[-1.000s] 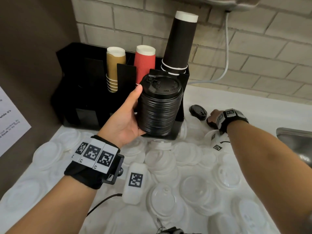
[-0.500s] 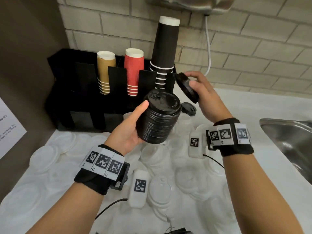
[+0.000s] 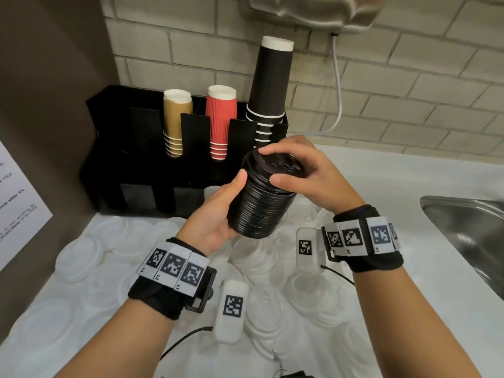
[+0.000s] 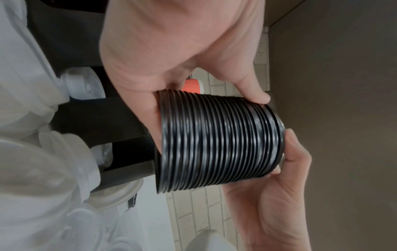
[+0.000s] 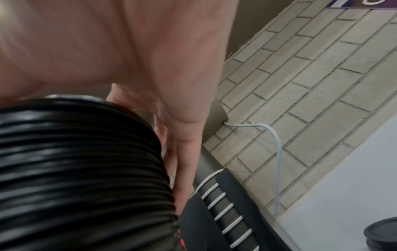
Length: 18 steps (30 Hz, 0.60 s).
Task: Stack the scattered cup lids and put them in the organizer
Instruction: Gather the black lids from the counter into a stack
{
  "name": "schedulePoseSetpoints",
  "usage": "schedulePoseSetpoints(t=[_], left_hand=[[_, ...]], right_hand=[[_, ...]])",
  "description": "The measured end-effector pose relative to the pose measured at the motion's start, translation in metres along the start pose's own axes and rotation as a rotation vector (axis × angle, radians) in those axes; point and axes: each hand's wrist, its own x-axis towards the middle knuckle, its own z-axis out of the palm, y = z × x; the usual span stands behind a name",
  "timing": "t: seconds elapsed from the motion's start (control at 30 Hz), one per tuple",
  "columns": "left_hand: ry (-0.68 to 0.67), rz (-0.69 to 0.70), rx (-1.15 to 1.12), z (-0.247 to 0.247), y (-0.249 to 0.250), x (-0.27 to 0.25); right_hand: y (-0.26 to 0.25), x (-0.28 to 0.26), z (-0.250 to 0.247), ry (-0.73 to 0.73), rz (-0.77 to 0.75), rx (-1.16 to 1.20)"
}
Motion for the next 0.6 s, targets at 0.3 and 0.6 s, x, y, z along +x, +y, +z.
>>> schedulePoseSetpoints(t=[0.3,0.6], left_hand=[[0.007,-0.022,0.018,-0.0007,-0.0005,0.0017],[0.004,-0.022,-0.041,-0.0027,-0.0012,0.0016]], right_hand=[[0.0006,0.0013,-0.0011,-0.059,0.014,-0.025],[-0.0018,0.0062,-0.0025,-0.134,0.024,-0.088]])
